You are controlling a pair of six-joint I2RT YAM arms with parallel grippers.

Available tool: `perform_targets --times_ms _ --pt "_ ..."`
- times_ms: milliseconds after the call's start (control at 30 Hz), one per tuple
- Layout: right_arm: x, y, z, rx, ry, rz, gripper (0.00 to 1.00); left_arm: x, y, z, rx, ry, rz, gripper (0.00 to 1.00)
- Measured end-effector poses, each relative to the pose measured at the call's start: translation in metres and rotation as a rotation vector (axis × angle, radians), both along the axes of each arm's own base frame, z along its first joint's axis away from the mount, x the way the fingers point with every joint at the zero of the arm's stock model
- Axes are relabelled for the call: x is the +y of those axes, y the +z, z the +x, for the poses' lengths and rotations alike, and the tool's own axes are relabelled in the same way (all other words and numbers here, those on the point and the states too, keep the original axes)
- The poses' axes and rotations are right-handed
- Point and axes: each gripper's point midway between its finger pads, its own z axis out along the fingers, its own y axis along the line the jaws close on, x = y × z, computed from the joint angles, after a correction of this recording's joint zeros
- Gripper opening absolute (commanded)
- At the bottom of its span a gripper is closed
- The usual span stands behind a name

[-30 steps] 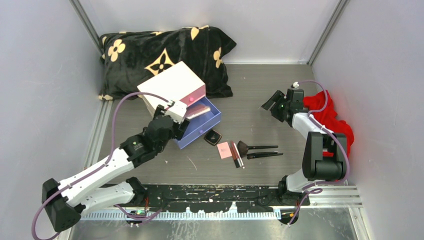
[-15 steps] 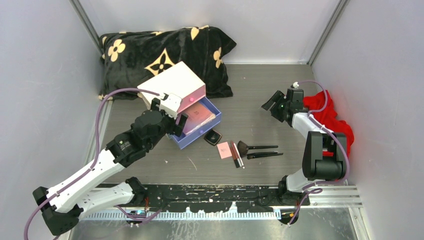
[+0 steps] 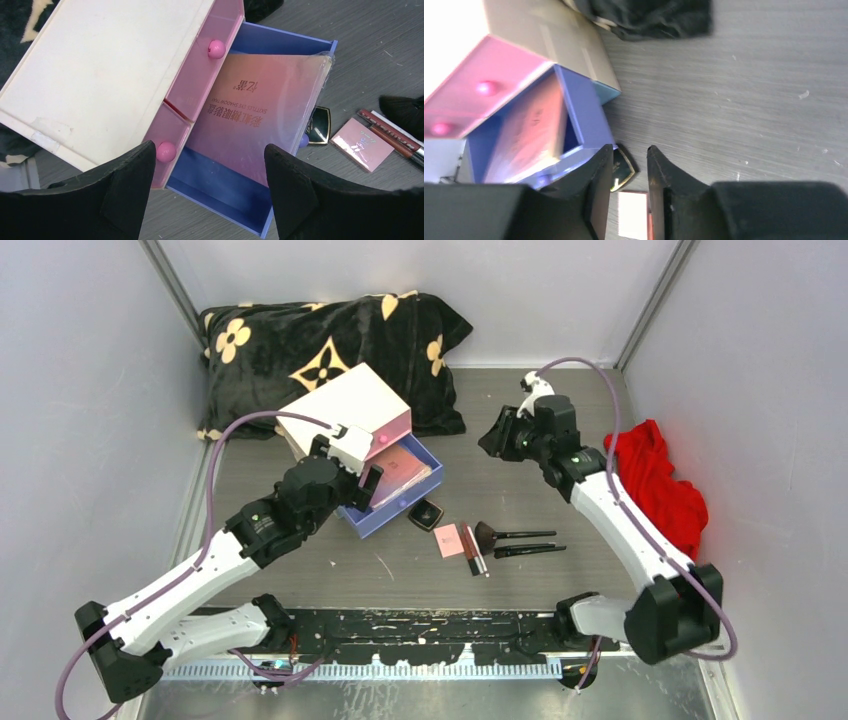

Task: Organize the makeup
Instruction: Place the makeup in the drawer, then pick up the makeup from the drawer.

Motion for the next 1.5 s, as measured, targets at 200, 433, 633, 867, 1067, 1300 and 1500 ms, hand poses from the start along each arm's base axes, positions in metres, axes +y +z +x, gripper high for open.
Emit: perform_targets --times_ms 200,433,633,867,1067,1300,1500 --pt "0.022 0.072 -0.024 -0.147 0.112 0.044 0.01 -0.001 0.005 0.003 -0.019 0.008 -0.018 0.79" --pt "0.076 0.040 -0.050 -0.037 0.288 0.033 0.01 0.000 0.009 0.005 -0.031 0.017 -0.027 0.79" --pt "0.106 0.030 -0.076 0.012 0.402 0.026 0.01 0.001 0.010 0.006 -0.035 0.026 -0.028 0.79" --pt "0.122 0.028 -0.084 0.021 0.449 0.022 0.01 0.004 0.006 0.008 -0.031 0.036 -0.024 0.79" --pt "0.135 0.008 -0.089 0.072 0.481 0.002 0.01 0.008 0.002 0.009 -0.026 0.046 -0.018 0.79" --pt "0.140 -0.007 -0.089 0.110 0.489 -0.014 0.01 0.014 0.001 0.008 -0.030 0.061 -0.022 0.80" --pt "0.142 -0.023 -0.085 0.145 0.485 -0.032 0.01 0.018 0.005 0.008 -0.042 0.068 -0.036 0.80"
